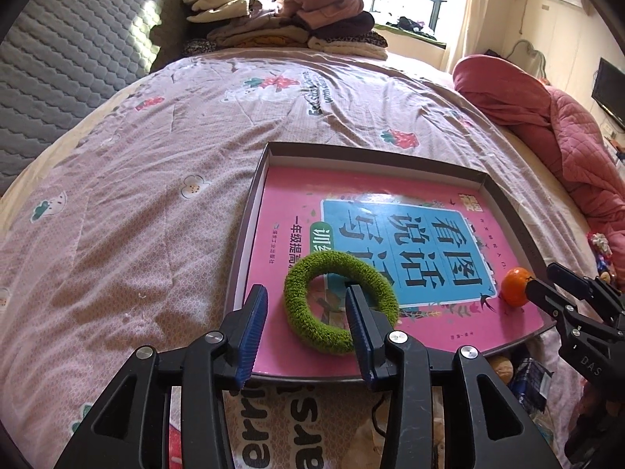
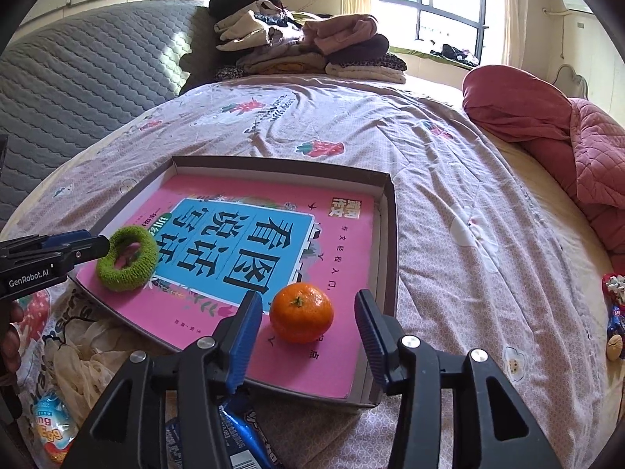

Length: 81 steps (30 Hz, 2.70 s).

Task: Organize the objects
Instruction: 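Open both tools and pull them back from the tray toward the candy eggs, then grasp the blue-wrapped candy egg with the left tool while the right tool grasps the red-wrapped egg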

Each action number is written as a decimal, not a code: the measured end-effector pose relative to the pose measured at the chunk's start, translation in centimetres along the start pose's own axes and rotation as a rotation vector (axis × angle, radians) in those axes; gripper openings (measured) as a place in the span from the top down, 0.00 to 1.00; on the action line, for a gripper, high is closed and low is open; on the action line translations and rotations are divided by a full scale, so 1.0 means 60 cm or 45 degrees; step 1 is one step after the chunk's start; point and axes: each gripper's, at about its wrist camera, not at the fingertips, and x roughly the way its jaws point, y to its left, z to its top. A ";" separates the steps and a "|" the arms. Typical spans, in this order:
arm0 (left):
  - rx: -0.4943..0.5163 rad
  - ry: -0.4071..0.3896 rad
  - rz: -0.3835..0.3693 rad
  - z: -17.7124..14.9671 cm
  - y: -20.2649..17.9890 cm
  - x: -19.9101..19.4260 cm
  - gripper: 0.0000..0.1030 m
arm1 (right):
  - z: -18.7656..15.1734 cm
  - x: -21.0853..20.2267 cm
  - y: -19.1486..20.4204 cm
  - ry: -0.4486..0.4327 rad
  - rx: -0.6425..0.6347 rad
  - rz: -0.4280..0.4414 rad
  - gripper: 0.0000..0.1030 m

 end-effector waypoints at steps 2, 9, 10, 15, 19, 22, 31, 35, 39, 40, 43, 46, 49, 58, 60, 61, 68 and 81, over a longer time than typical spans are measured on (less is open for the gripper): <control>0.003 -0.016 0.016 0.000 -0.003 -0.010 0.59 | 0.002 -0.009 0.002 -0.018 -0.001 0.011 0.52; 0.006 -0.057 0.038 -0.002 -0.009 -0.048 0.43 | 0.012 -0.047 0.015 -0.087 -0.013 0.027 0.50; 0.006 -0.064 0.039 -0.002 -0.010 -0.054 0.41 | 0.013 -0.052 0.017 -0.096 -0.016 0.028 0.49; 0.007 -0.104 0.031 -0.009 -0.021 -0.087 0.41 | 0.016 -0.082 0.024 -0.146 -0.021 0.039 0.49; 0.025 -0.139 0.045 -0.014 -0.034 -0.114 0.40 | 0.020 -0.110 0.028 -0.194 -0.021 0.054 0.48; 0.027 -0.159 0.047 -0.020 -0.040 -0.130 0.40 | 0.018 -0.124 0.031 -0.214 -0.021 0.057 0.47; 0.052 -0.182 0.024 -0.045 -0.058 -0.168 0.39 | -0.010 -0.162 0.034 -0.235 0.006 0.065 0.47; 0.063 -0.192 0.025 -0.056 -0.059 -0.182 0.39 | -0.024 -0.174 0.038 -0.238 0.000 0.070 0.47; 0.077 -0.201 0.023 -0.070 -0.064 -0.193 0.39 | -0.033 -0.184 0.044 -0.253 -0.007 0.068 0.47; 0.079 -0.204 0.022 -0.073 -0.064 -0.195 0.39 | -0.036 -0.188 0.044 -0.254 -0.005 0.071 0.47; 0.072 -0.203 0.008 -0.086 -0.064 -0.199 0.39 | -0.049 -0.195 0.041 -0.259 0.009 0.078 0.46; 0.076 -0.197 0.000 -0.102 -0.069 -0.200 0.39 | -0.063 -0.200 0.040 -0.256 0.015 0.090 0.46; 0.101 -0.184 0.004 -0.117 -0.076 -0.200 0.39 | -0.072 -0.204 0.045 -0.246 0.009 0.100 0.46; 0.117 -0.208 0.028 -0.137 -0.081 -0.220 0.39 | -0.096 -0.224 0.065 -0.266 -0.029 0.100 0.46; 0.117 -0.216 0.038 -0.140 -0.080 -0.223 0.39 | -0.098 -0.228 0.068 -0.269 -0.037 0.103 0.46; 0.117 -0.216 0.039 -0.140 -0.080 -0.225 0.39 | -0.099 -0.230 0.069 -0.272 -0.040 0.103 0.46; 0.137 -0.205 0.051 -0.149 -0.082 -0.229 0.39 | -0.106 -0.236 0.077 -0.278 -0.063 0.076 0.46; 0.176 -0.184 0.065 -0.170 -0.094 -0.233 0.39 | -0.122 -0.245 0.087 -0.272 -0.084 0.088 0.46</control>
